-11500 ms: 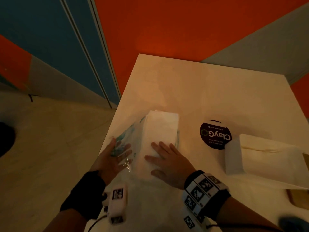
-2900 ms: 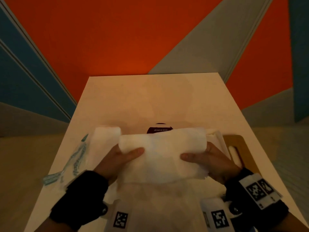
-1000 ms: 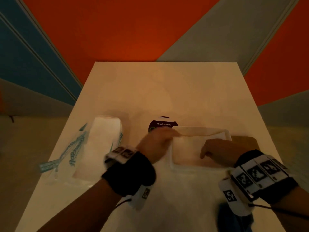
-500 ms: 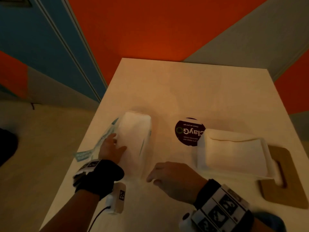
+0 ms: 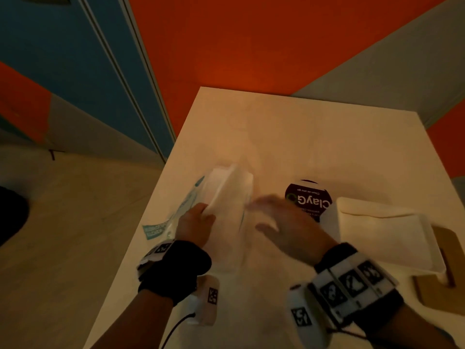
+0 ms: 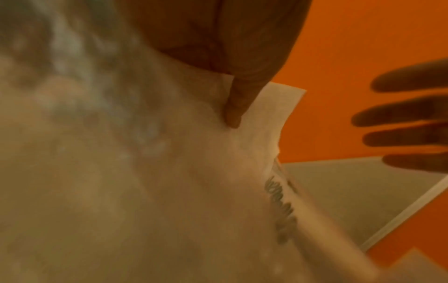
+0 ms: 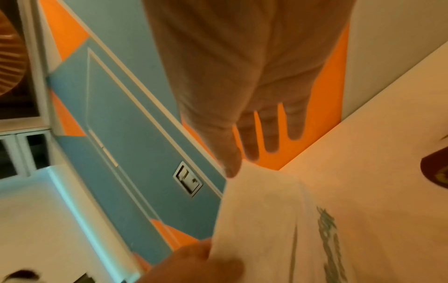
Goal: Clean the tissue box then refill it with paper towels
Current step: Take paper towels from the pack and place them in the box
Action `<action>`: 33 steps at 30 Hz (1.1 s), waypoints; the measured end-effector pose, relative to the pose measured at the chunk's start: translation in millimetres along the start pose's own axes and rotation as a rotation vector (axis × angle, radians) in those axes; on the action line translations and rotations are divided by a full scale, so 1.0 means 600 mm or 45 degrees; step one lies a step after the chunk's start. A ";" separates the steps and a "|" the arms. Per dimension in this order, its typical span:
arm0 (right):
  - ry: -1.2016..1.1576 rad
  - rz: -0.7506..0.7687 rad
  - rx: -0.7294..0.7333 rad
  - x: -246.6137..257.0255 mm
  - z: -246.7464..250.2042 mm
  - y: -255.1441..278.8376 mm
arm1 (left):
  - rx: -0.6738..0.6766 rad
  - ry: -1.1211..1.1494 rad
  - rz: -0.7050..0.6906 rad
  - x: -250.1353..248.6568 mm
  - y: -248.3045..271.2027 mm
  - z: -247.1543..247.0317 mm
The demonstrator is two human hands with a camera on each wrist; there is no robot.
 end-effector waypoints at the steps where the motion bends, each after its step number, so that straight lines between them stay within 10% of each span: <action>1: -0.052 -0.050 -0.081 -0.012 0.016 -0.011 | 0.000 0.078 -0.047 -0.004 0.005 0.007; 10: -0.305 -0.070 0.266 -0.004 0.079 -0.086 | 0.300 0.338 -0.247 -0.051 0.050 0.037; 23: -1.034 -0.793 -0.207 -0.185 0.127 0.107 | 0.384 0.730 -0.203 -0.163 0.041 -0.058; 33: -0.300 -1.186 -0.320 -0.352 0.122 0.257 | 0.512 0.005 -0.419 -0.267 0.048 -0.298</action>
Point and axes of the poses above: each hand's wrist, its own y-axis away from the middle knuckle, its own z-axis out of the back of the hand, x = y × z, the point moved 5 cm from there along -y, towards the middle knuckle, and after that the axes turned 14 degrees about y, right-handed, at the moved point
